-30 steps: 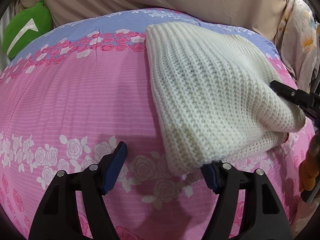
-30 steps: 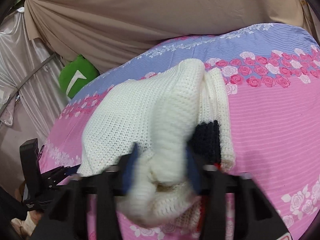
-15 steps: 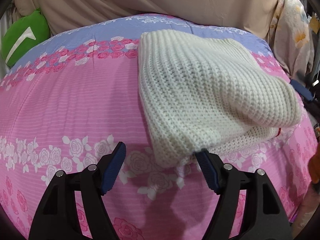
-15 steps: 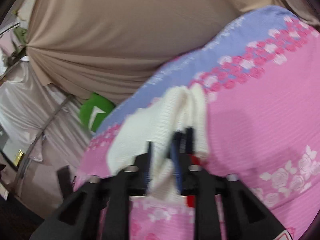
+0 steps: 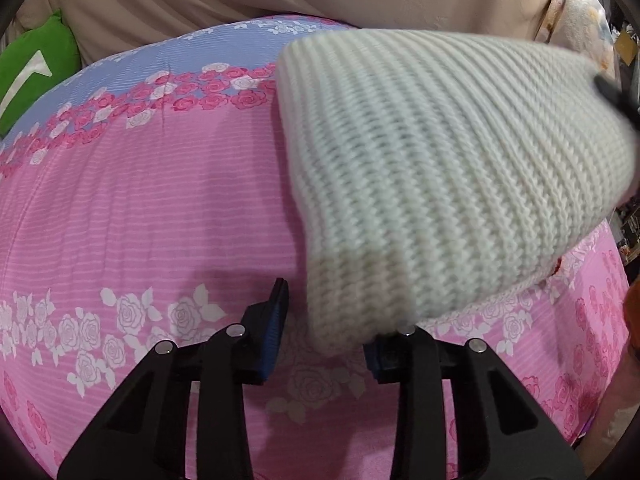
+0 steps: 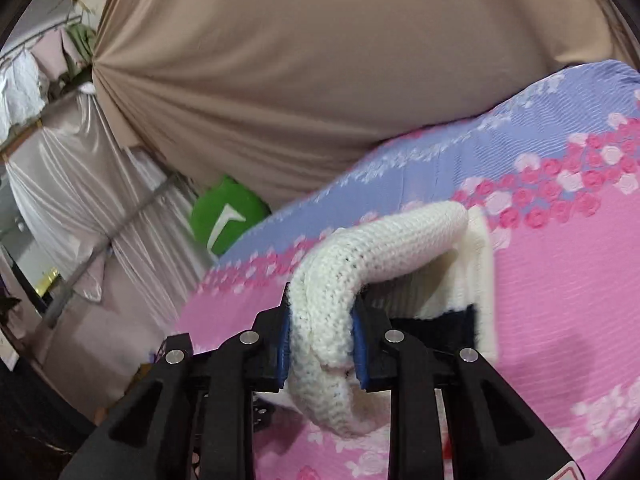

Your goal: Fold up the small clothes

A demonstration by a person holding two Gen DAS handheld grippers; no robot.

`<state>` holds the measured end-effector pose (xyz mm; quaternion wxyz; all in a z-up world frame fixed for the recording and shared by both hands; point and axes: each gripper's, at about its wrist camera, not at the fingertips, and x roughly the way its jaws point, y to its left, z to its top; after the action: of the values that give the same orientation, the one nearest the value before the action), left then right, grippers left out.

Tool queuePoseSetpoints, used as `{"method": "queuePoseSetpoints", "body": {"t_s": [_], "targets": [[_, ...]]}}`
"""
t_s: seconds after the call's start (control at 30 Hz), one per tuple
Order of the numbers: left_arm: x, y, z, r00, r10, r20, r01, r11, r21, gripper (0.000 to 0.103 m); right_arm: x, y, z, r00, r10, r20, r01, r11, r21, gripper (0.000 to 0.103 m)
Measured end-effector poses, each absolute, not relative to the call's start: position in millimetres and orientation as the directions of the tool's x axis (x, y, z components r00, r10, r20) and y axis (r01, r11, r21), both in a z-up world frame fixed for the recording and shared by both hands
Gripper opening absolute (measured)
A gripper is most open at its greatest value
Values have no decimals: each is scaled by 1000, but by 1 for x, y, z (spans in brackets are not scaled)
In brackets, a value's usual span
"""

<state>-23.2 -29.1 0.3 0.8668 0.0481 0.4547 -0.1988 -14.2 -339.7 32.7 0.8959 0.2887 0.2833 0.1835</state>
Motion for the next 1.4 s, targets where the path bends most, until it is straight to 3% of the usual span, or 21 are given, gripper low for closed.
{"method": "queuePoseSetpoints", "body": {"t_s": [0.07,0.1,0.2,0.3,0.37,0.5,0.63,0.73,0.83,0.87,0.93,0.97,1.1,1.2,1.23,1.27,1.33,1.4], "targets": [[-24,-31,-2,517,-292,-804,392,916,-81,33,7,-342,-23,684,433,-588,-28,820,572,23],[-24,-32,-2,520,-288,-804,394,916,-74,34,1,-346,-32,712,472,-519,-67,782,620,22],[-29,-30,2,500,-306,-810,409,908,-91,34,-10,-346,-20,720,452,-526,-69,802,593,26],[-46,-21,19,501,-345,-794,436,893,-114,33,-18,-339,-7,721,414,-555,-65,839,541,38],[-58,-14,39,522,-371,-769,454,883,-117,35,-23,-338,6,735,430,-523,-86,826,557,40],[-59,-17,78,597,-413,-688,468,876,-119,47,-5,-348,32,780,429,-456,-102,806,583,59],[-30,-52,86,632,-387,-672,456,886,-81,50,55,-342,22,718,424,-551,-67,831,553,66],[-7,-78,70,612,-340,-714,438,897,-52,50,79,-325,22,674,387,-629,-70,881,468,17],[-1,-87,58,631,-282,-723,413,911,5,50,60,-329,50,757,414,-505,-148,862,485,15],[-2,-87,56,639,-274,-719,410,912,17,50,61,-333,47,766,401,-502,-130,862,490,15],[-2,-88,54,640,-271,-719,410,912,22,50,80,-338,18,721,331,-608,-39,896,442,15],[-2,-89,53,637,-272,-721,412,911,21,50,91,-337,-5,676,298,-674,4,913,408,16],[-3,-94,49,647,-242,-723,405,912,57,51,69,-346,5,722,351,-596,8,857,516,22],[-3,-94,47,652,-232,-722,399,915,66,52,33,-343,26,771,352,-530,-33,854,520,26],[-3,-94,47,652,-234,-721,399,914,65,53,18,-341,29,781,350,-518,-44,857,514,32],[-3,-94,47,653,-233,-721,400,914,67,53,7,-338,29,782,354,-512,-54,858,511,45],[-4,-95,45,656,-230,-719,399,914,72,54,-15,-331,26,783,353,-512,-64,864,499,57],[-5,-97,43,665,-221,-714,396,914,86,55,-26,-322,16,770,351,-533,-55,868,493,57]]}}
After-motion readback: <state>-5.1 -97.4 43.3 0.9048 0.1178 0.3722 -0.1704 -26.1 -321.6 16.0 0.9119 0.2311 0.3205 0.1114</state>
